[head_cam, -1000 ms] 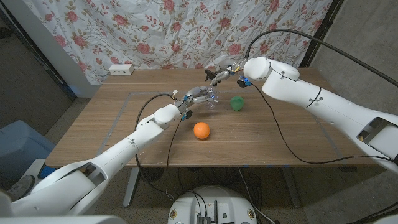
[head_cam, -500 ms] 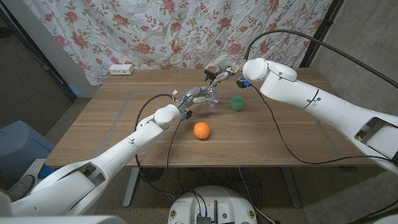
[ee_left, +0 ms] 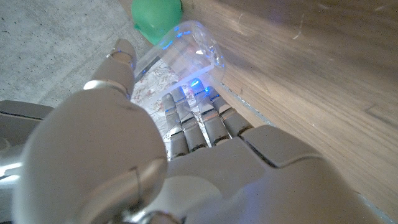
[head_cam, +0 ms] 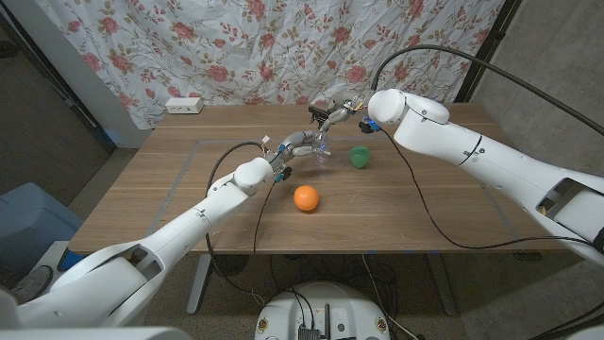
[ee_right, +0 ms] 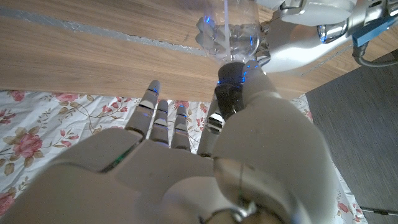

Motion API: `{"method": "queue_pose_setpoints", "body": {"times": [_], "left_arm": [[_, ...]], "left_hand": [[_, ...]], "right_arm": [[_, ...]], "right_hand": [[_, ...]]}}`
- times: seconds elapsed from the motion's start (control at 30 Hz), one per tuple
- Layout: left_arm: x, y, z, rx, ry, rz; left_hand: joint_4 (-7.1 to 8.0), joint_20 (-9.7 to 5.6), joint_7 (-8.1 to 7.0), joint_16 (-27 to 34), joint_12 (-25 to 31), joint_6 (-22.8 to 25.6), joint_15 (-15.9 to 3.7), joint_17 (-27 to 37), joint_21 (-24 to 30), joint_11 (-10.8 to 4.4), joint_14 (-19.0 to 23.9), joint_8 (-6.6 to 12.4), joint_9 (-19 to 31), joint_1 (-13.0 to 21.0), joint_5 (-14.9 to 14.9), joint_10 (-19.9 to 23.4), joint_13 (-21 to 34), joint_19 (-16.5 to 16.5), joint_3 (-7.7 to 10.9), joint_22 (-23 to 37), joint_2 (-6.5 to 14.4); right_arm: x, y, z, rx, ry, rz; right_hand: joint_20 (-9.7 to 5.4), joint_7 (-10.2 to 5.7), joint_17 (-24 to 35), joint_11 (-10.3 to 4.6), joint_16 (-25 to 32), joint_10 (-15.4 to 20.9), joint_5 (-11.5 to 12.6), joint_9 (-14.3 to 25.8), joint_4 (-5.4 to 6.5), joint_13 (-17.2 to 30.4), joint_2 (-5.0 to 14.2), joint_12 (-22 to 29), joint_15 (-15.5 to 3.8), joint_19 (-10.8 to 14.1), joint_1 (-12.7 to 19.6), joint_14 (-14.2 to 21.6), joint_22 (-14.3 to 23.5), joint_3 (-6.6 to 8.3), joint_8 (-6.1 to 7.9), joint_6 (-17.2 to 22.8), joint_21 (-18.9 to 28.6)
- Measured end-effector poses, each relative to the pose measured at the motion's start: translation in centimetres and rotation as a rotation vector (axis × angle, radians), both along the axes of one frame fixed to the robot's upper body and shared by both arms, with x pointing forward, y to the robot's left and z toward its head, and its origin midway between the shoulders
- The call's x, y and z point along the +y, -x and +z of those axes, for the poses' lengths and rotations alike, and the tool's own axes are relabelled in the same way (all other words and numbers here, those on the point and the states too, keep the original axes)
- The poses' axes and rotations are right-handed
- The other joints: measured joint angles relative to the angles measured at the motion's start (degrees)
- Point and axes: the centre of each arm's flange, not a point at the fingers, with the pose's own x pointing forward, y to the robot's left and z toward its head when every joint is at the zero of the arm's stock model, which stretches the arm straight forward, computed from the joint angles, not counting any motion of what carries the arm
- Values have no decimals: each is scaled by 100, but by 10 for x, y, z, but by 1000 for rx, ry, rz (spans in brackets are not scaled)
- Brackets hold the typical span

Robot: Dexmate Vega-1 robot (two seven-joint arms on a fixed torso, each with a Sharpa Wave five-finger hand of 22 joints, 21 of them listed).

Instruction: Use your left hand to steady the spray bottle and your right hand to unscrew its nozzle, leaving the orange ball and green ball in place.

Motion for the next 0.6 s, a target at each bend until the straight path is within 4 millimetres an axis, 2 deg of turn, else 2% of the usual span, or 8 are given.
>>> {"method": "queue_pose_setpoints", "body": {"times": [0.4,0.6], "left_arm": [[-1,-1,1,0,-3,-4],[-2,-1,1,0,-3,-4]], "left_hand": [[0,11,-18,0,23,19,0,0,0,-1,0,22,-1,2,0,0,1,11,0,0,2],[-24,11,-18,0,23,19,0,0,0,-1,0,22,-1,3,0,0,2,11,24,0,3]], "right_arm": [[-3,0,1,-2,-20,11],[-4,-1,1,3,-27,17]], "right_hand": [[-32,54,15,-50,21,113,0,-10,0,0,1,0,-71,31,1,71,0,0,58,68,0],[-32,54,15,-19,42,143,-4,-14,24,0,18,0,-71,31,18,71,0,23,57,68,0]]}}
